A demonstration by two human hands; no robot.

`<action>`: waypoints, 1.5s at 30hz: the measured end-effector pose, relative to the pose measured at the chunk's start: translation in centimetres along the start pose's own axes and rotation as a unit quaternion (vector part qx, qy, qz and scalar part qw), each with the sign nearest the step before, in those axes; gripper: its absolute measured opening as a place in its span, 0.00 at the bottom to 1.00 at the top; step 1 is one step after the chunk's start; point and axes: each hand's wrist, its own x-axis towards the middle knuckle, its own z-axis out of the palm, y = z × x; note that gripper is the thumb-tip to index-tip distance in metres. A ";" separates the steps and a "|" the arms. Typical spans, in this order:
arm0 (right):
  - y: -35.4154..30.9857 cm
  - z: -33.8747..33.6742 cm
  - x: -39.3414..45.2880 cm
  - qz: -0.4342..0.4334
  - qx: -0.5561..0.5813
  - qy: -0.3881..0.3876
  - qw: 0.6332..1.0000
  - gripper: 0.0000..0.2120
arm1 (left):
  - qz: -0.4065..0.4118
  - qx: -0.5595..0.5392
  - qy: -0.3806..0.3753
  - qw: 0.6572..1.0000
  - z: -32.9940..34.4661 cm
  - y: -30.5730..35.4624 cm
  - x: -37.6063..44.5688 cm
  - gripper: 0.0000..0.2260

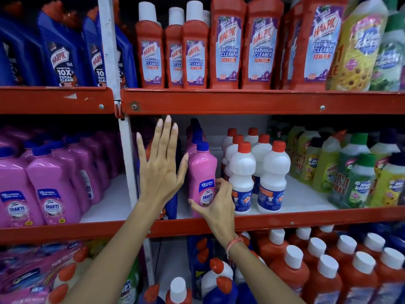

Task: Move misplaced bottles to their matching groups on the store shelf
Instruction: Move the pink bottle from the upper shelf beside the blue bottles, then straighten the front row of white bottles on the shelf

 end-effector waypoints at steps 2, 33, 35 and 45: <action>0.0 -0.8 0.5 -0.051 -0.026 -0.007 0.998 0.37 | -0.003 -0.055 0.008 0.998 0.2 1.8 -0.6 0.27; 12.3 -17.0 3.8 0.142 0.154 -0.153 0.966 0.33 | -0.432 -0.552 -0.278 0.656 7.9 22.6 -6.6 0.19; 12.7 -16.9 3.4 0.166 0.153 -0.148 0.963 0.40 | -0.437 -0.560 -0.276 0.648 8.3 22.5 -6.6 0.19; 9.0 -17.4 0.9 0.036 0.121 0.051 0.991 0.19 | -0.393 -0.472 -0.208 0.761 5.3 22.4 -7.4 0.18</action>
